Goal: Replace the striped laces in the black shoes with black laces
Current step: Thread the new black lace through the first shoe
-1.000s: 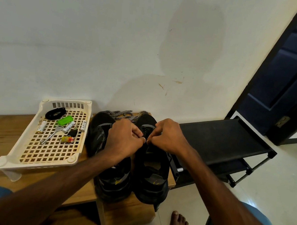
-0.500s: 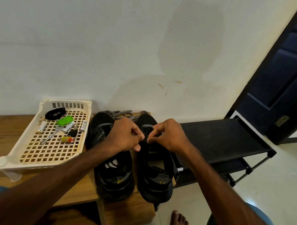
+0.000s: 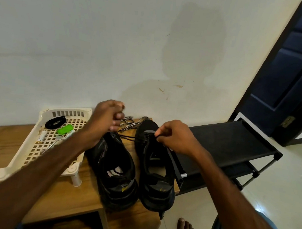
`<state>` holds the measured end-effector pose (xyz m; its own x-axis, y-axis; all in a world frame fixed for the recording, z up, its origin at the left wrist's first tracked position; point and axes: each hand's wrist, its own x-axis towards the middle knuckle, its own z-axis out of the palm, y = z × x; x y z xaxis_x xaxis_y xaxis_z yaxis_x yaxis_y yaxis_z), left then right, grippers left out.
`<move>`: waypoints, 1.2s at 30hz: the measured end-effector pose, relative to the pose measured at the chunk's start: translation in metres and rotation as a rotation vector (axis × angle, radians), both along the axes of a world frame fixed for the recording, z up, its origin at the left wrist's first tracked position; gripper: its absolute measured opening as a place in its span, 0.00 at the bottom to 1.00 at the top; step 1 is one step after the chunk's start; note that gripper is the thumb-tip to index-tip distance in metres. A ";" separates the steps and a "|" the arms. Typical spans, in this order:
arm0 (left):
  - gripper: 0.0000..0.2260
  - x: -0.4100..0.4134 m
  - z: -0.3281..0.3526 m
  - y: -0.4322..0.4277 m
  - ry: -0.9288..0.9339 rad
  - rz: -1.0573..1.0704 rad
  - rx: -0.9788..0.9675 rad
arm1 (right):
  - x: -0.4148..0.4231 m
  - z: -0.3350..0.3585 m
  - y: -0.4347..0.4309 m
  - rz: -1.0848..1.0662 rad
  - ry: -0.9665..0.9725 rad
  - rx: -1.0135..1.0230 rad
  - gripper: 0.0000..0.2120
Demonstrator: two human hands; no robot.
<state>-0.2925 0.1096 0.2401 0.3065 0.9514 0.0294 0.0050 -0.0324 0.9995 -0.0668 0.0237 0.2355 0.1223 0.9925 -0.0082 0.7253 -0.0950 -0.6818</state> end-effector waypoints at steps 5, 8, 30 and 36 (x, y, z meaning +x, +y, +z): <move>0.09 0.017 -0.023 -0.023 1.111 -0.240 0.798 | 0.003 0.004 0.000 -0.155 0.052 0.234 0.05; 0.06 0.018 -0.020 -0.025 1.079 -0.206 0.803 | 0.004 0.003 0.000 -0.128 -0.003 0.257 0.05; 0.27 0.005 0.009 -0.018 -0.103 -0.430 -0.220 | -0.005 -0.006 -0.002 0.036 -0.253 -0.172 0.20; 0.06 0.023 -0.018 -0.020 0.716 -0.149 0.643 | -0.006 -0.004 -0.003 0.037 -0.234 -0.186 0.21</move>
